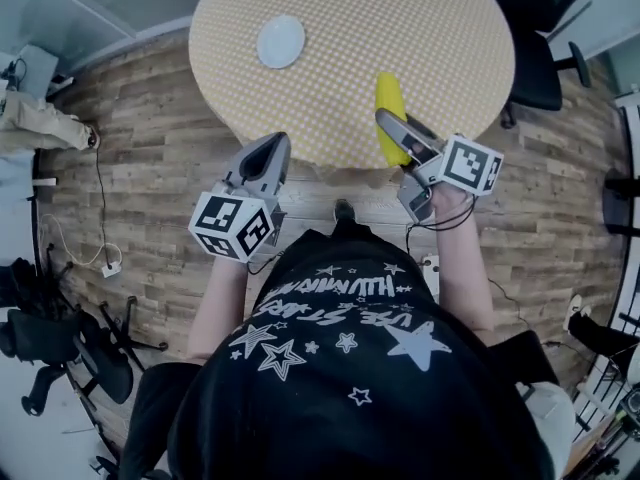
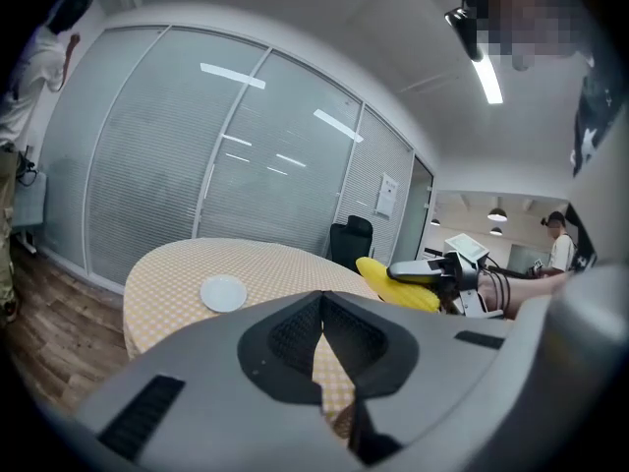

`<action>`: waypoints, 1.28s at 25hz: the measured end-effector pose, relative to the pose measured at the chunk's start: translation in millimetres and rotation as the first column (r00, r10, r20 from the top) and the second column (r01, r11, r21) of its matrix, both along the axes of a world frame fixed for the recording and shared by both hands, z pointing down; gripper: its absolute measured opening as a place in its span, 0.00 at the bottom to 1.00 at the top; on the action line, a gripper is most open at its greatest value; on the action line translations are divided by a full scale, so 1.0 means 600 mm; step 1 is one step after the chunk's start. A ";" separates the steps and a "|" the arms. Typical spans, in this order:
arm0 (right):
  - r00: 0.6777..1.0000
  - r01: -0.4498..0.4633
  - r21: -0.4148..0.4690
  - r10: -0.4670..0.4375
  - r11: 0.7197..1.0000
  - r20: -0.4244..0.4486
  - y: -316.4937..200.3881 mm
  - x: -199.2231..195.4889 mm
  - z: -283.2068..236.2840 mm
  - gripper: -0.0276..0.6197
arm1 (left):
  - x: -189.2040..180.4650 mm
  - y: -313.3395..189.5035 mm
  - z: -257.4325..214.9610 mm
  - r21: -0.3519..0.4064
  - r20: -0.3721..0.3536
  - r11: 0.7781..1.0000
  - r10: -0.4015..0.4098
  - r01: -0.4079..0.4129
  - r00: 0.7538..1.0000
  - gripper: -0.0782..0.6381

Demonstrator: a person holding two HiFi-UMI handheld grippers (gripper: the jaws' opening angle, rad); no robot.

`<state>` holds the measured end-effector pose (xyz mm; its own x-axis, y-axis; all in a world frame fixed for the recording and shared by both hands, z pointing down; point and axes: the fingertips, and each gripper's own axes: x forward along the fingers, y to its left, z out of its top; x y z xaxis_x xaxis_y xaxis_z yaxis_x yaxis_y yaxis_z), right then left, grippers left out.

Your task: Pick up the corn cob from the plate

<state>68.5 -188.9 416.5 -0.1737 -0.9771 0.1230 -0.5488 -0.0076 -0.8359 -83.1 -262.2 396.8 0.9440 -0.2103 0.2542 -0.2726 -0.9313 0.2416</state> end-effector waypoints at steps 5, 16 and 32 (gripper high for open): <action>0.999 -0.018 0.010 0.018 1.000 0.048 0.045 -0.068 -0.011 0.46 | -0.057 0.041 0.011 0.017 0.009 0.999 0.051 -0.051 0.999 0.12; 1.000 -0.014 -0.024 0.014 1.000 0.013 0.126 -0.100 -0.017 0.46 | -0.081 0.112 0.032 -0.034 -0.018 0.997 0.062 -0.063 0.998 0.12; 0.981 0.192 0.098 -0.193 0.976 -0.006 0.227 -0.059 -0.047 0.46 | -0.028 0.269 -0.012 0.013 -0.036 0.994 -0.105 0.105 0.994 0.12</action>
<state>32.9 -52.8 388.2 -0.3599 -0.9326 0.0274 -0.5295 0.1800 -0.8290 -100.2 -100.5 389.7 0.9248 -0.3123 0.2173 -0.3606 -0.9015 0.2392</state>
